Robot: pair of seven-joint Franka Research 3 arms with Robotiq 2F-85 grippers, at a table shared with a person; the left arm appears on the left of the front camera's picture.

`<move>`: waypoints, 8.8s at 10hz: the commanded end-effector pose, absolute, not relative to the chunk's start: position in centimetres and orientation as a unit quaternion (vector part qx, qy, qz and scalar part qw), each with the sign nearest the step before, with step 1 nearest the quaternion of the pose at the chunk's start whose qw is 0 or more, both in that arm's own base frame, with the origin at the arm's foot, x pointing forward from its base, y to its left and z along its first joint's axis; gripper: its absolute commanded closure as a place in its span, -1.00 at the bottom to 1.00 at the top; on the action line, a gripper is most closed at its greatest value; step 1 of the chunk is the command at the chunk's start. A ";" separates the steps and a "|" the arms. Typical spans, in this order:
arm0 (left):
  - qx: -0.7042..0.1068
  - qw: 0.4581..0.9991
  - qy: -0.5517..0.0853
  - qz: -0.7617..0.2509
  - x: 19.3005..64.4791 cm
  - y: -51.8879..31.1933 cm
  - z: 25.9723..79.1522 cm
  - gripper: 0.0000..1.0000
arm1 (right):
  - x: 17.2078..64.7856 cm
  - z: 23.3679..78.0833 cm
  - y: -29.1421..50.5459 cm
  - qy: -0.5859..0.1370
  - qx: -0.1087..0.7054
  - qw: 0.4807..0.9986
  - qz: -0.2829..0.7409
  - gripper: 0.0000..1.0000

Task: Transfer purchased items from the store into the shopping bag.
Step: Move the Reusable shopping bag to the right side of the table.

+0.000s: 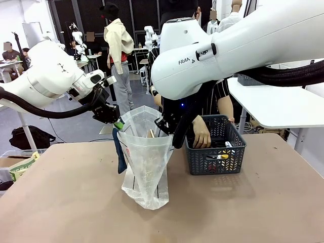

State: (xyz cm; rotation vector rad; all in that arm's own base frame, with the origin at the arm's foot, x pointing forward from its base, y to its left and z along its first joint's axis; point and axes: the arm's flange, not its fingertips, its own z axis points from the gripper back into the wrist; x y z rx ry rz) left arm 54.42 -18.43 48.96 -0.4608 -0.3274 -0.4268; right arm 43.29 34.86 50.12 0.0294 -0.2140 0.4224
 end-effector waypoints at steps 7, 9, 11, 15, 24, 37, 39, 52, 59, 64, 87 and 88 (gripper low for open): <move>-0.225 0.938 -0.161 -0.208 54.5 -18.2 49.0 1.00 | 43.0 50.0 34.5 -0.105 0.013 0.973 0.206 1.00; -0.225 0.938 -0.161 -0.208 54.5 -18.2 49.0 1.00 | 43.0 50.0 34.5 -0.105 0.013 0.973 0.206 1.00; -0.225 0.938 -0.161 -0.208 54.5 -18.2 49.0 1.00 | 43.0 50.0 34.5 -0.105 0.013 0.973 0.206 1.00; -0.225 0.938 -0.161 -0.208 54.5 -18.2 49.0 1.00 | 43.0 50.0 34.5 -0.105 0.013 0.973 0.206 1.00; -0.225 0.938 -0.161 -0.208 54.5 -18.2 49.0 1.00 | 43.0 50.0 34.5 -0.105 0.013 0.973 0.206 1.00; -0.225 0.938 -0.161 -0.208 54.5 -18.2 49.0 1.00 | 43.0 50.0 34.5 -0.105 0.013 0.973 0.206 1.00; -0.225 0.938 -0.161 -0.208 54.5 -18.2 49.0 1.00 | 43.0 50.0 34.5 -0.105 0.013 0.973 0.206 1.00; -0.225 0.938 -0.161 -0.208 54.5 -18.2 49.0 1.00 | 43.0 50.0 34.5 -0.105 0.013 0.973 0.206 1.00; -0.225 0.938 -0.161 -0.208 54.5 -18.2 49.0 1.00 | 43.0 50.0 34.5 -0.105 0.013 0.973 0.206 1.00; -0.225 0.938 -0.161 -0.208 54.5 -18.2 49.0 1.00 | 43.0 50.0 34.5 -0.105 0.013 0.973 0.206 1.00; -0.225 0.938 -0.161 -0.208 54.5 -18.2 49.0 1.00 | 43.0 50.0 34.5 -0.105 0.013 0.973 0.206 1.00; -0.225 0.938 -0.161 -0.208 54.5 -18.2 49.0 1.00 | 43.0 50.0 34.5 -0.105 0.013 0.973 0.206 1.00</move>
